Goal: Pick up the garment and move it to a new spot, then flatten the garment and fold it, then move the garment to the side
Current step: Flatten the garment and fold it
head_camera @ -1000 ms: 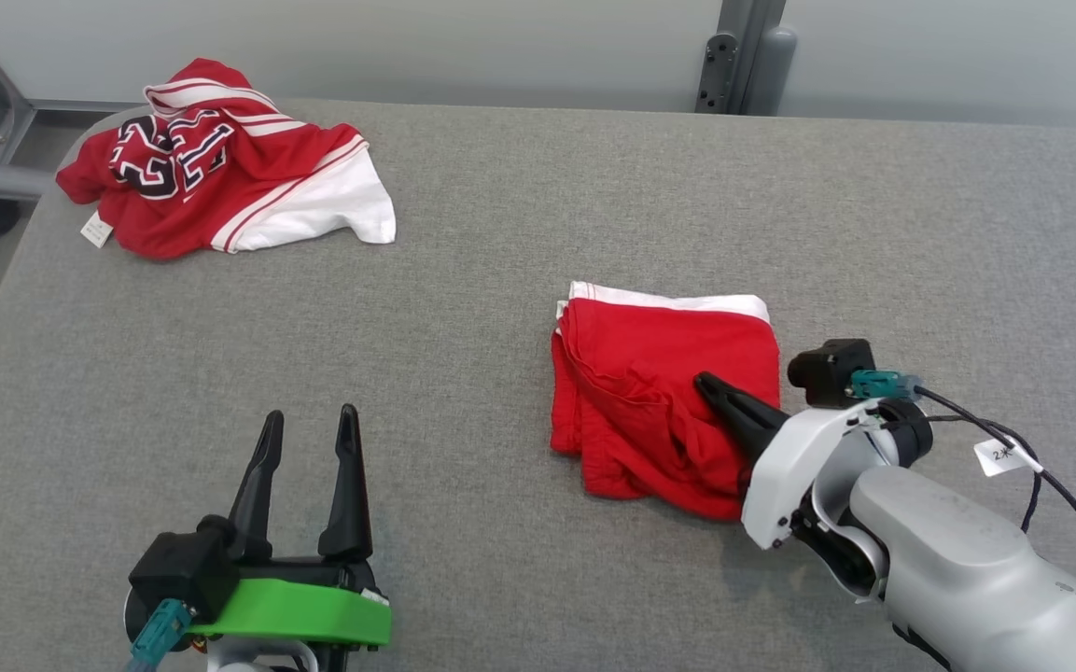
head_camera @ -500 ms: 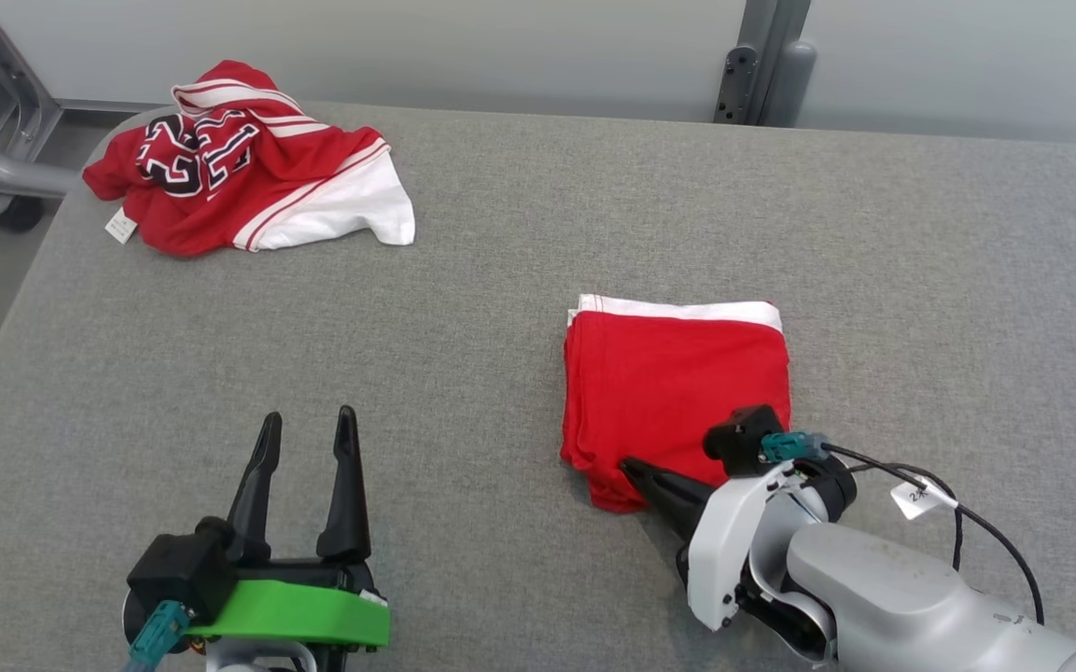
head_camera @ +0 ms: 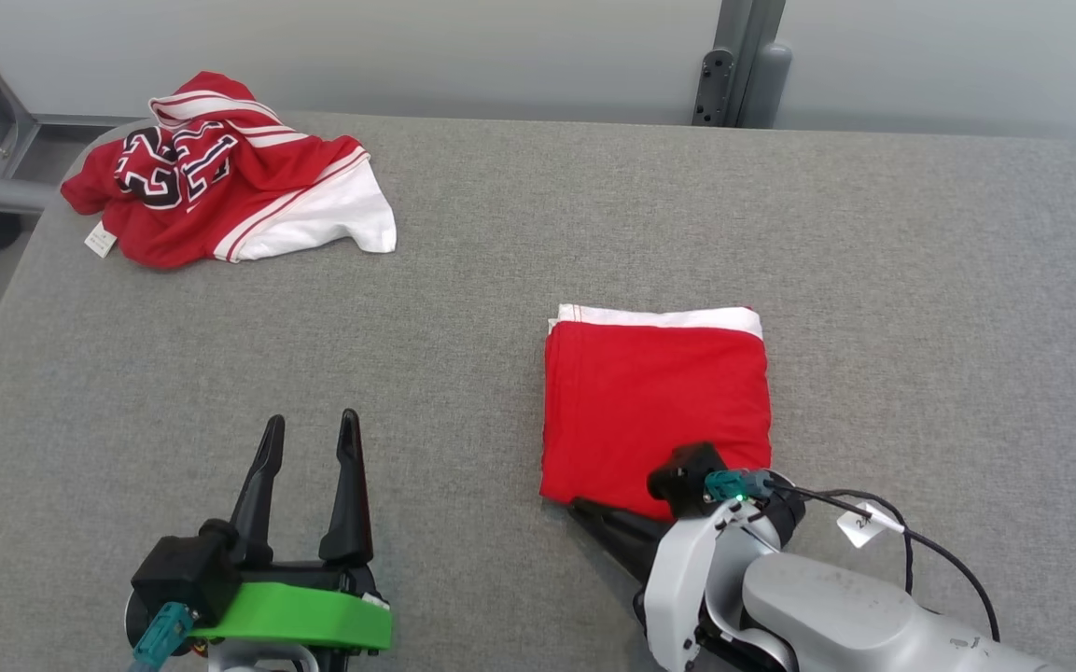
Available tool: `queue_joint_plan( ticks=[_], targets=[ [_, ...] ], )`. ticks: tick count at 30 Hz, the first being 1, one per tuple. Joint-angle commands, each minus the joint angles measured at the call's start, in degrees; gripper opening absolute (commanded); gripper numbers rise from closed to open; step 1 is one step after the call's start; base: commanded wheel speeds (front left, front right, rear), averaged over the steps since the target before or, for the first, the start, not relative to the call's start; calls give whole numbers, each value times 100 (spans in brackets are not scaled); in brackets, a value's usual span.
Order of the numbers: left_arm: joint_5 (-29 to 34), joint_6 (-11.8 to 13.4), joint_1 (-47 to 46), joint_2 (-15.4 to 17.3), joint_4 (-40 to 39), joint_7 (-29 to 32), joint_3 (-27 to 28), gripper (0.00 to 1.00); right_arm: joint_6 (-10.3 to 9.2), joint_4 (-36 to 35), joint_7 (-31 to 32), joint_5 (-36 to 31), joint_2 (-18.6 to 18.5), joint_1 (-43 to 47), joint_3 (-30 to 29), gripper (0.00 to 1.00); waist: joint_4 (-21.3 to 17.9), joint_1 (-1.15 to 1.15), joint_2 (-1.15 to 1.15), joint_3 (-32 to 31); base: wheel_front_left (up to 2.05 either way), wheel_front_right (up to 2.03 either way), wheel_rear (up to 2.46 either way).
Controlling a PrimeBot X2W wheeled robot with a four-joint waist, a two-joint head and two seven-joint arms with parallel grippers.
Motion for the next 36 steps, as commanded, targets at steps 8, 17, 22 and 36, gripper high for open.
queue_joint_plan(
  ticks=[8, 17, 22, 36],
  targets=[
    [95, -25, 73, 23, -4, -4, 104, 100, 0, -125, -226, -73, -136, -189, -336, 0, -200, 0, 0, -106, 0, 0, 0],
    [253, -28, -21, 23, 49, -4, 289, 100, 0, -900, -233, -1595, -288, 602, -3228, 100, -594, 0, 0, -270, 0, 0, 0],
    [261, 5, 15, 23, 53, -4, 381, 100, 0, -1488, -234, -2524, -37, 1447, -4718, 100, -804, 0, 0, -322, 0, 0, 0],
    [320, 60, 412, 24, 16, -4, 653, 100, 0, -2510, -235, -3879, 923, 2881, -6511, 100, -1126, 0, 0, -372, 0, 0, 0]
  ],
)
